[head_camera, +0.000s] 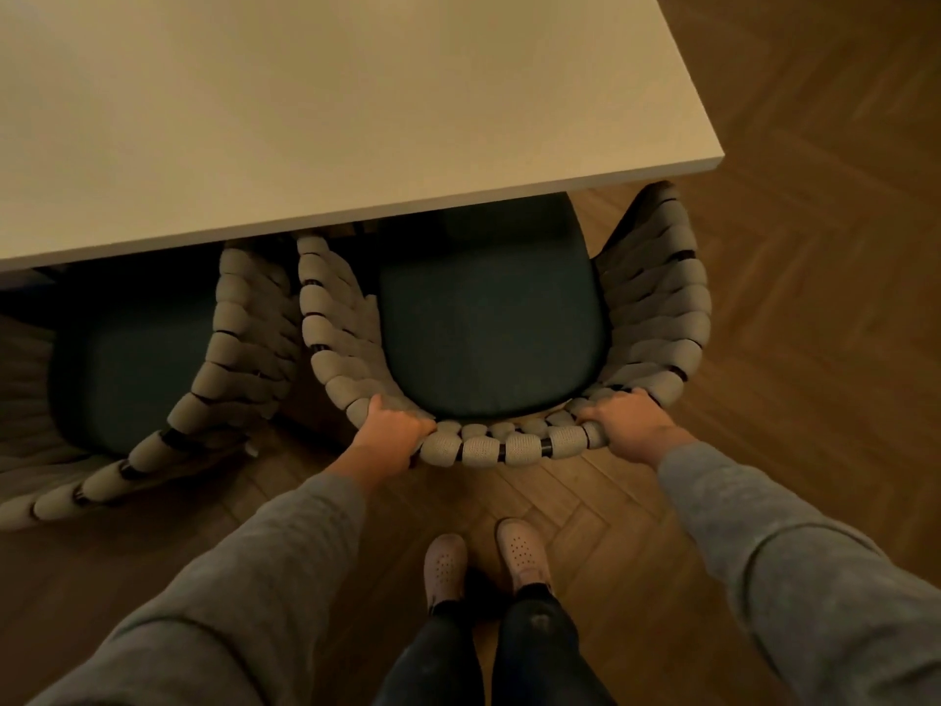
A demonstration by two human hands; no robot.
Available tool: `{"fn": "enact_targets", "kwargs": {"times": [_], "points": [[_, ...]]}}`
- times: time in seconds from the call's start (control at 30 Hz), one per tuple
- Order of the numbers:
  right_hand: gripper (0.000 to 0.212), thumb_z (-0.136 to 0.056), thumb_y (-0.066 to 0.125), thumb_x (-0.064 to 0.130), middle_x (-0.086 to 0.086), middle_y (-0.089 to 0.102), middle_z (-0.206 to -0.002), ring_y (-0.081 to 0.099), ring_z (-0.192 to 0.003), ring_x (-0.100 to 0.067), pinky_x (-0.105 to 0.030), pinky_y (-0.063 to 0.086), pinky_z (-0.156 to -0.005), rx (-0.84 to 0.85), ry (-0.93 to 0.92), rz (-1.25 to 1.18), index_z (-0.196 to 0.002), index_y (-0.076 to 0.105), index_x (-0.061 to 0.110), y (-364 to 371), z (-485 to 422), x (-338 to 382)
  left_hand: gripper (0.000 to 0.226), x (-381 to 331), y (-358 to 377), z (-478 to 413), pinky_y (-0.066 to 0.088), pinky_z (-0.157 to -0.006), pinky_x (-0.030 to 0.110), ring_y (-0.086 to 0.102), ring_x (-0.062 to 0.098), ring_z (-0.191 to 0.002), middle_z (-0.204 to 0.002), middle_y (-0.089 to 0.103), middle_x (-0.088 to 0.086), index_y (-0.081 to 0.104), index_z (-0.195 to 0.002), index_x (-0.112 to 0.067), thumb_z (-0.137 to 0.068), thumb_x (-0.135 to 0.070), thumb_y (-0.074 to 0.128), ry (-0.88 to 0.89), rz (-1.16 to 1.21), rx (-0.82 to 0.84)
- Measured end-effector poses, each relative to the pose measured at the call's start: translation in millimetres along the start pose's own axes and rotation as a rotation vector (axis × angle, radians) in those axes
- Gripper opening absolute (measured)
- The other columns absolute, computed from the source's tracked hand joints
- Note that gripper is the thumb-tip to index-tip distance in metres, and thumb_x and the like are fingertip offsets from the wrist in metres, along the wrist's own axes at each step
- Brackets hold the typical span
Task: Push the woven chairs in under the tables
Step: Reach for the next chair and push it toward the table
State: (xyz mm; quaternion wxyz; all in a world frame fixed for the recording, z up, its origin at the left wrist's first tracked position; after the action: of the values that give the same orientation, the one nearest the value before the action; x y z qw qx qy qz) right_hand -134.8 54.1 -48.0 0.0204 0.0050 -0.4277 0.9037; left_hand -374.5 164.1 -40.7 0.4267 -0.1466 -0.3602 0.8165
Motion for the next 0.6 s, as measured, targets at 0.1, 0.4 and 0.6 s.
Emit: {"fn": "enact_targets", "kwargs": {"times": [0.1, 0.4, 0.6], "points": [[0.033, -0.094, 0.049, 0.017, 0.003, 0.057, -0.122, 0.05, -0.119, -0.021, -0.04, 0.036, -0.094, -0.031, -0.018, 0.012, -0.123, 0.053, 0.034, -10, -6, -3, 0.045, 4, -6, -7, 0.011, -0.117, 0.057, 0.05, 0.018, -0.124, -0.13, 0.057, -0.004, 0.044, -0.137, -0.029, -0.094, -0.024, 0.057, -0.018, 0.011, 0.009], [0.041, -0.092, 0.05, 0.014, 0.003, 0.058, -0.121, 0.052, -0.116, -0.022, -0.042, 0.039, -0.093, -0.008, 0.018, 0.01, -0.127, 0.051, 0.036, -28, -28, -23, 0.043, 16, -24, -33, -0.001, -0.116, 0.06, 0.048, 0.018, -0.127, -0.127, 0.058, -0.005, 0.047, -0.135, -0.03, -0.093, -0.022, 0.057, -0.009, 0.017, -0.007], [0.041, -0.091, 0.052, 0.015, 0.004, 0.057, -0.119, 0.054, -0.112, -0.021, -0.04, 0.041, -0.088, 0.005, 0.032, 0.002, -0.126, 0.052, 0.035, -29, -34, -23, 0.045, 20, -23, -36, -0.001, -0.115, 0.06, 0.047, 0.021, -0.129, -0.13, 0.057, -0.003, 0.048, -0.133, -0.03, -0.09, -0.023, 0.062, 0.003, -0.01, -0.04]]}}
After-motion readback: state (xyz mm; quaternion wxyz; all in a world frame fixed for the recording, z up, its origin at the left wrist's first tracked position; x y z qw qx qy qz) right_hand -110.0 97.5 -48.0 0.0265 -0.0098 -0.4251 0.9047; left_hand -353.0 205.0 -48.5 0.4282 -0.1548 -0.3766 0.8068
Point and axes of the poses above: each hand's wrist, its own z-axis away from the middle knuckle, its own y-axis out of the palm, x = y × z, the point moved 8 cm from there along -z, towards the middle knuckle
